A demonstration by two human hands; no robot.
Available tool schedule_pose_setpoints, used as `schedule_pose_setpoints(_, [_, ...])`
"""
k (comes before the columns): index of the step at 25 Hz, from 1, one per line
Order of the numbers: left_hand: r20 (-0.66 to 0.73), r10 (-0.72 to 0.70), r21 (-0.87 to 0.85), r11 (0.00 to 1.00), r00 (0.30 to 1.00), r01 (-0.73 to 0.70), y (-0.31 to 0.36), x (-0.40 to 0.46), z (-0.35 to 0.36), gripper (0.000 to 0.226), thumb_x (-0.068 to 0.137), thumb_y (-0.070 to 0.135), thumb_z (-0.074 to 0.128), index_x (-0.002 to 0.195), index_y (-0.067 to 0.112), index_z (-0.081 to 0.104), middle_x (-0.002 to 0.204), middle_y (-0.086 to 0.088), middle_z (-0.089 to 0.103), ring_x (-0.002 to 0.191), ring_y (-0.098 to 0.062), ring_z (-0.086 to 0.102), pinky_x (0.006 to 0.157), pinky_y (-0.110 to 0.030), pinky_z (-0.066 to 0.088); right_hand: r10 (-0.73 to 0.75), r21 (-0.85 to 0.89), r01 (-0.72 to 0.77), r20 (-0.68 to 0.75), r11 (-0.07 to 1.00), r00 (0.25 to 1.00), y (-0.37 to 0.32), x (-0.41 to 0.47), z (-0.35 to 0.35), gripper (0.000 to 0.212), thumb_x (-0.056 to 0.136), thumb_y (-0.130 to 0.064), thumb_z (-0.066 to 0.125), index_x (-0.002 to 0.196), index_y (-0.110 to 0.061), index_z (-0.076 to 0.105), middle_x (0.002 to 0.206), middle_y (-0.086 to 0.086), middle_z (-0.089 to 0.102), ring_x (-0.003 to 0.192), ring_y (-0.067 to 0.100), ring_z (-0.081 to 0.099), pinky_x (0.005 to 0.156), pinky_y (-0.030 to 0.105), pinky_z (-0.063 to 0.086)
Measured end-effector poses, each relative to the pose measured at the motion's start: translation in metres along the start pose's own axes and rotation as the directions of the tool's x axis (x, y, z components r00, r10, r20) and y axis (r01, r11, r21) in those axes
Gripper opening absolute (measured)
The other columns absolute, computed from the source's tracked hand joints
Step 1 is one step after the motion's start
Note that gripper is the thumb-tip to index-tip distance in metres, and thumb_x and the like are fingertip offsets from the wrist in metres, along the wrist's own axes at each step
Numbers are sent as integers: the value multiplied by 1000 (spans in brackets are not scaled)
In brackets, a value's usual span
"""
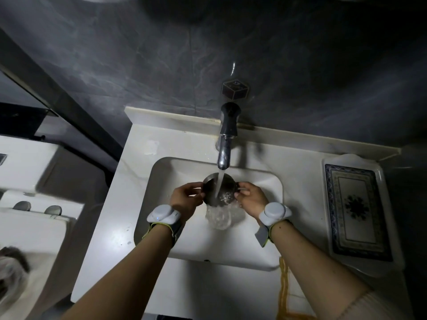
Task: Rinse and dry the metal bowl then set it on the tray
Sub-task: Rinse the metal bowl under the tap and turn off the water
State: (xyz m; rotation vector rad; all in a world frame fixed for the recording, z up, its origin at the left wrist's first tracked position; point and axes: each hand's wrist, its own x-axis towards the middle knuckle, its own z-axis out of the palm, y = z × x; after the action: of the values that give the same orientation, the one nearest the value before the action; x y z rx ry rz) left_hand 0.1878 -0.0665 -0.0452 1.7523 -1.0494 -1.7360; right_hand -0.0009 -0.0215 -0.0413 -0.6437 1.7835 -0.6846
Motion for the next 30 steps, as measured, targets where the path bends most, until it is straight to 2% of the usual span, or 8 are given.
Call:
schedule_pose_setpoints(3, [4, -21, 30, 999, 1000, 21, -4, 3, 11, 33, 93, -8, 58, 124, -3, 64, 96, -18, 67, 78, -26, 60, 73, -33, 55, -58, -17, 58, -11, 998, 998, 1, 0, -12, 17, 93, -7, 61, 105, -19, 62, 102, 5, 67, 94, 17, 61, 83, 30, 45])
schedule_pose_setpoints(6, [44, -116, -9, 993, 992, 116, -8, 3, 21, 29, 96, -4, 55, 123, -7, 64, 99, -20, 65, 87, -28, 59, 75, -38, 56, -93, -27, 93, -23, 995, 995, -3, 0, -20, 10, 91, -16, 67, 96, -25, 64, 99, 3, 70, 87, 15, 63, 79, 30, 47])
schedule_pose_setpoints(8, [83, -182, 1, 983, 980, 182, -12, 1, 24, 20, 98, 1, 55, 111, -7, 67, 95, -20, 63, 85, -30, 58, 80, -43, 54, -93, -60, 91, -43, 994, 995, -6, 1, -22, 10, 89, -24, 69, 98, -21, 68, 98, 5, 72, 80, 17, 64, 77, 32, 50])
schedule_pose_setpoints(13, [94, -271, 54, 962, 958, 267, -19, -7, 18, 19, 98, 16, 56, 92, 6, 72, 73, -3, 71, 66, -15, 63, 63, -24, 47, -66, -131, 54, -83, 990, 994, -10, 3, -15, 21, 88, -26, 68, 107, -15, 70, 87, 12, 70, 66, 25, 64, 66, 32, 54])
schedule_pose_setpoints(16, [47, -279, 63, 959, 959, 276, -20, -7, 6, 28, 95, 31, 62, 89, 7, 76, 73, -2, 75, 70, -15, 67, 67, -26, 49, 1, -129, -13, -87, 992, 996, -11, 4, -5, 10, 87, -23, 63, 83, -19, 71, 70, 9, 67, 55, 25, 61, 64, 35, 59])
schedule_pose_setpoints(21, [-47, -209, 62, 975, 977, 211, -11, -11, -18, 30, 86, 35, 73, 82, 6, 76, 75, -9, 75, 68, -18, 65, 62, -25, 48, 138, -62, -137, 9, 989, 990, -1, 6, 15, 30, 89, -19, 58, 60, -12, 63, 58, 14, 63, 53, 28, 56, 61, 36, 57])
schedule_pose_setpoints(26, [-99, -74, 118, 989, 992, 86, 6, -14, -32, 22, 82, 23, 79, 97, 7, 77, 80, -11, 72, 67, -16, 60, 53, -17, 44, 165, 16, -167, 82, 986, 983, 8, 14, 35, 27, 93, -13, 55, 67, -12, 62, 66, 14, 64, 51, 25, 59, 58, 32, 53])
schedule_pose_setpoints(30, [-77, -13, 84, 996, 997, 19, 6, -2, -32, 27, 79, 5, 79, 105, 10, 74, 55, 8, 69, 47, 1, 56, 49, -8, 45, 94, 102, -100, 60, 990, 994, 10, 15, 35, 19, 91, -7, 58, 81, -22, 64, 81, 7, 66, 61, 20, 61, 55, 28, 53])
